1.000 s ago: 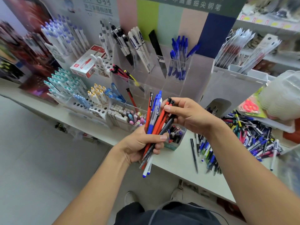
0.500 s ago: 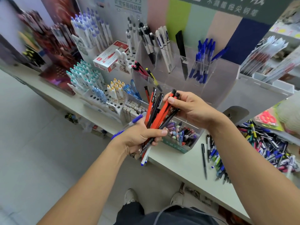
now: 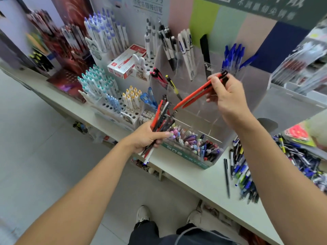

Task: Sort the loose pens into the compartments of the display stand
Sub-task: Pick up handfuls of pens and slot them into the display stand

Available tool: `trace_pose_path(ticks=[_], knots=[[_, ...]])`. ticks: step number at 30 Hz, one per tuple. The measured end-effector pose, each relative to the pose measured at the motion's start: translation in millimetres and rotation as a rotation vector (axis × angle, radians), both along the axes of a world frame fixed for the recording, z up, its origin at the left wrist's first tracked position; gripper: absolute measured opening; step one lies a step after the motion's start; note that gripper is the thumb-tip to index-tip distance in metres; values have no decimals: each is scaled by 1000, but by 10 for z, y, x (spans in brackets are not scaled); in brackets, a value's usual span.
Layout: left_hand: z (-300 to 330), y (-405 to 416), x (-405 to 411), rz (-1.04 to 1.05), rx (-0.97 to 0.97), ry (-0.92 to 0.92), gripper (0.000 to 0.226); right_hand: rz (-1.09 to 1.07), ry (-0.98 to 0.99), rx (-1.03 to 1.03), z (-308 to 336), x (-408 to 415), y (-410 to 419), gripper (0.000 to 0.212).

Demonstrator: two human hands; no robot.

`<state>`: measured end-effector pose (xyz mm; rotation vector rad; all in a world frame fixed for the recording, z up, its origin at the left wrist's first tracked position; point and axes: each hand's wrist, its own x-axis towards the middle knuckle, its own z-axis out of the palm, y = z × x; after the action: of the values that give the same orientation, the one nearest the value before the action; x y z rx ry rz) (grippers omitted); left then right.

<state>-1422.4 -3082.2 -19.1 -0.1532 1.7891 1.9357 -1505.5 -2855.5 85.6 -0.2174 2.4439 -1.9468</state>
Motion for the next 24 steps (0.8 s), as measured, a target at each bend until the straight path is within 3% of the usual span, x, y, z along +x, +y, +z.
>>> trace_pose_path(ticks=[2,7,11,19,22,24], knots=[[-43,-65,55,149,86,-13,12,56,90,117,91,-50,-111,12],[-105,-226,157,355,149,-27,14,190,274,634,4,-220,-671,12],[-171,-392,249,432,162,-35,18,316,194,933,-183,-299,-1013,17],[-220,-659,554,598,233,-74,18,184,109,1105,-351,-188,-1177,3],[-231,-772,705,665,228,-93,15,163,102,1149,-339,-84,-1177,23],[-259,-863,841,738,233,-89,15,103,204,1182,-277,57,-1246,25]])
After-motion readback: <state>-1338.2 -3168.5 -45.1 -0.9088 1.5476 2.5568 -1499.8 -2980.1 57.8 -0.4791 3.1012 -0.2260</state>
